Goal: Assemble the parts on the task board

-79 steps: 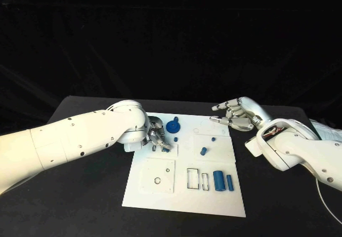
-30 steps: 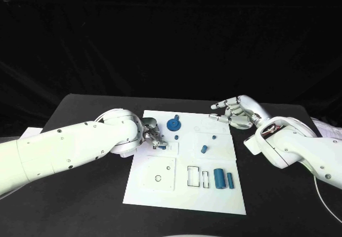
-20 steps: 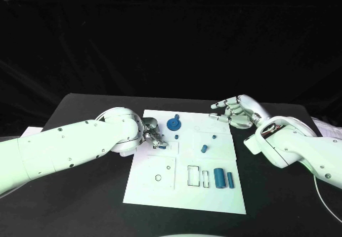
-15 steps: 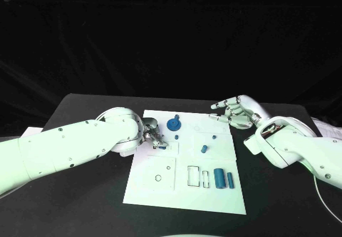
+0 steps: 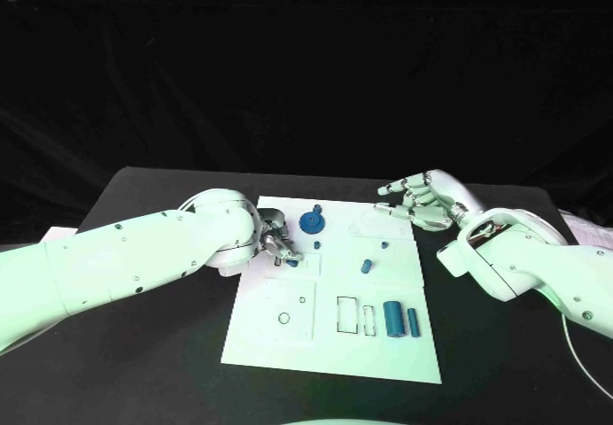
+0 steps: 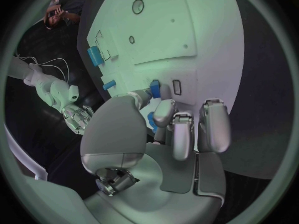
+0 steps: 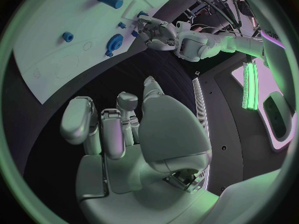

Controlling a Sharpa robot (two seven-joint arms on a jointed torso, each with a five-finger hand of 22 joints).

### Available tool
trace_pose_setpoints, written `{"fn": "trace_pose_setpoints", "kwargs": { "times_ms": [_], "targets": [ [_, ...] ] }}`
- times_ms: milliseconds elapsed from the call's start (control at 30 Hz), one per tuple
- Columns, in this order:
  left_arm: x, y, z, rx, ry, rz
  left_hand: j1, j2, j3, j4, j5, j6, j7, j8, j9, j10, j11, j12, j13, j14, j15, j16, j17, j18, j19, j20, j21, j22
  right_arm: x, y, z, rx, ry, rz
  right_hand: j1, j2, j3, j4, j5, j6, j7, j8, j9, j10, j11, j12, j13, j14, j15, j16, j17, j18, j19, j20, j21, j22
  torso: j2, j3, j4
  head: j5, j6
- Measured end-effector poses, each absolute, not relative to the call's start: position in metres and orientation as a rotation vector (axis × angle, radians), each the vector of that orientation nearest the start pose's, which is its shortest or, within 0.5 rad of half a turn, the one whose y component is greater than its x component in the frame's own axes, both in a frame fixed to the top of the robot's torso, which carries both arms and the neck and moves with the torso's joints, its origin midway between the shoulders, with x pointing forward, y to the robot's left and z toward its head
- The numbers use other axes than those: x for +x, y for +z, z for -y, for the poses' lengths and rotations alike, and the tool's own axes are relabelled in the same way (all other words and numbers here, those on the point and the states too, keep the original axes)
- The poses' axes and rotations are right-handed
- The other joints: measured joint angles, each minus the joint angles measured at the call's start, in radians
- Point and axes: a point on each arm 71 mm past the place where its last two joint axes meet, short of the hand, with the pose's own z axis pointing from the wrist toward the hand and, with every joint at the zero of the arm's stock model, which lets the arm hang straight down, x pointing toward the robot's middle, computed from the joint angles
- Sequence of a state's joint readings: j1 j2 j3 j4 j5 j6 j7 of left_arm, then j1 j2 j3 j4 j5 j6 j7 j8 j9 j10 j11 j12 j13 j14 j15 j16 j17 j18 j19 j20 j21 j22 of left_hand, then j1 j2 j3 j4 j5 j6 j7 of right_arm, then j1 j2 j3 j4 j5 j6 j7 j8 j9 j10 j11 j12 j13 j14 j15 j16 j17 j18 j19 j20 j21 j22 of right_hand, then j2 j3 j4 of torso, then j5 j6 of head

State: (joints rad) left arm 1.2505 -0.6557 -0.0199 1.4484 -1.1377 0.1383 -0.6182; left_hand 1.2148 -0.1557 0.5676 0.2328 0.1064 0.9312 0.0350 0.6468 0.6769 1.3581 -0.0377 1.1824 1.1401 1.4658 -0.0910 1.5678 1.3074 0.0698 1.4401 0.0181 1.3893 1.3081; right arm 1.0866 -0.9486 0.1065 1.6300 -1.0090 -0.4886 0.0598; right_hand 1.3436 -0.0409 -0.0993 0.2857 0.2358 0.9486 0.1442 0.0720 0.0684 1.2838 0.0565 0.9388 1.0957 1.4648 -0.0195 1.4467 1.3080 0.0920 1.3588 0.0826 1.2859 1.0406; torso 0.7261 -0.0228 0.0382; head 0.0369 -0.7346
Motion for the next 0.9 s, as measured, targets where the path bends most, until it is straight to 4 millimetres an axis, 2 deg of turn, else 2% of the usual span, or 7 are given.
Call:
{"fn": "trace_pose_setpoints", "kwargs": {
  "times_ms": [67, 167, 300, 567, 733, 900],
  "targets": [
    [0.4993, -0.1991, -0.1472, -0.083, -0.363, -2.275, -0.023, 0.002, 0.018, -0.019, 0.0, 0.002, -0.002, 0.004, 0.0, 0.0, 0.0, 0.0, 0.0, 0.0, 0.0, 0.0, 0.0, 0.0, 0.0, 0.0, 0.003, 0.0, 0.4675, -0.1642, 0.2286, 0.337, 0.971, -1.508, 0.0, 0.0, 0.0, 0.0, 0.0, 0.0, 0.0, 0.0, 0.0, 0.0, 0.0, 0.0, 0.0, 0.0, 0.0, 0.0, 0.0, 0.0, 0.0, 0.0, 0.0, 0.0, 0.0, -0.0001, -0.0003, 0.0, 0.0],
    [0.501, -0.1991, -0.1472, -0.079, -0.356, -2.281, -0.056, -0.003, 0.019, -0.023, 0.0, 0.013, -0.009, 0.006, 0.001, 0.005, -0.005, 0.0, 0.0, 0.0, 0.0, 0.0, 0.0, 0.0, 0.004, 0.003, 0.005, 0.0, 0.4675, -0.1642, 0.2284, 0.337, 0.971, -1.508, -0.003, 0.003, 0.0, 0.0, 0.001, 0.0, 0.0, 0.0, 0.0, 0.0, 0.0, 0.0, 0.0, 0.0, 0.0, 0.0, 0.0, 0.0, 0.0, 0.0, 0.0, 0.0, 0.0, 0.0003, -0.0005, 0.0, 0.0],
    [0.5022, -0.1996, -0.1457, -0.072, -0.351, -2.287, -0.083, -0.006, -0.002, -0.007, 0.0, 0.025, -0.021, 0.009, 0.004, 0.005, -0.005, 0.006, 0.003, 0.0, 0.0, 0.0, 0.0, 0.0, 0.007, 0.0, 0.011, 0.0, 0.4675, -0.1641, 0.2281, 0.338, 0.972, -1.507, -0.005, 0.005, -0.005, -0.003, 0.014, 0.0, 0.0, 0.0, 0.0, -0.002, 0.002, 0.0, -0.002, 0.0, 0.0, 0.0, 0.0, 0.0, 0.0, 0.0, -0.005, -0.003, 0.0, 0.0005, -0.0002, 0.0, -0.002],
    [0.5031, -0.1994, -0.144, -0.056, -0.341, -2.291, -0.1, -0.004, -0.016, -0.004, 0.0, 0.035, -0.019, 0.012, 0.008, 0.014, -0.013, 0.012, 0.011, 0.0, 0.0, 0.0, 0.0, 0.0, 0.016, -0.002, 0.022, 0.0, 0.4677, -0.1642, 0.2279, 0.339, 0.974, -1.507, -0.005, 0.005, -0.01, -0.004, 0.026, 0.0, 0.0, 0.0, 0.0, -0.011, 0.004, -0.016, -0.014, 0.0, 0.0, -0.004, 0.0, 0.0, 0.0, 0.0, -0.005, -0.006, 0.0, -0.0001, -0.0001, 0.0, -0.004],
    [0.503, -0.2009, -0.1435, -0.05, -0.333, -2.291, -0.147, -0.014, -0.064, 0.019, 0.0, 0.05, -0.022, 0.015, 0.013, 0.021, -0.014, 0.018, 0.016, 0.0, 0.0, 0.0, 0.0, 0.0, 0.018, -0.004, 0.023, 0.0, 0.4677, -0.1643, 0.2277, 0.34, 0.975, -1.507, -0.005, 0.005, -0.01, -0.004, 0.026, 0.0, 0.0, 0.0, 0.0, -0.011, 0.004, -0.016, -0.015, 0.0, 0.0, -0.004, 0.0, 0.0, 0.0, 0.0, -0.005, -0.006, 0.0, -0.0001, 0.0004, 0.001, -0.005],
    [0.5033, -0.2009, -0.1431, -0.047, -0.33, -2.289, -0.174, -0.005, -0.11, 0.037, 0.0, 0.052, -0.023, 0.016, 0.013, 0.025, -0.011, 0.018, 0.017, 0.0, 0.0, 0.0, 0.0, 0.0, 0.018, -0.004, 0.027, 0.0, 0.4677, -0.1643, 0.2275, 0.341, 0.976, -1.507, -0.005, 0.005, -0.01, -0.004, 0.031, 0.0, 0.0, 0.0, 0.0, -0.011, 0.004, -0.022, -0.018, 0.0, 0.0, -0.004, 0.0, 0.0, -0.004, 0.004, -0.009, -0.01, 0.0, -0.0007, 0.0006, 0.0, -0.006]
  ]
}}
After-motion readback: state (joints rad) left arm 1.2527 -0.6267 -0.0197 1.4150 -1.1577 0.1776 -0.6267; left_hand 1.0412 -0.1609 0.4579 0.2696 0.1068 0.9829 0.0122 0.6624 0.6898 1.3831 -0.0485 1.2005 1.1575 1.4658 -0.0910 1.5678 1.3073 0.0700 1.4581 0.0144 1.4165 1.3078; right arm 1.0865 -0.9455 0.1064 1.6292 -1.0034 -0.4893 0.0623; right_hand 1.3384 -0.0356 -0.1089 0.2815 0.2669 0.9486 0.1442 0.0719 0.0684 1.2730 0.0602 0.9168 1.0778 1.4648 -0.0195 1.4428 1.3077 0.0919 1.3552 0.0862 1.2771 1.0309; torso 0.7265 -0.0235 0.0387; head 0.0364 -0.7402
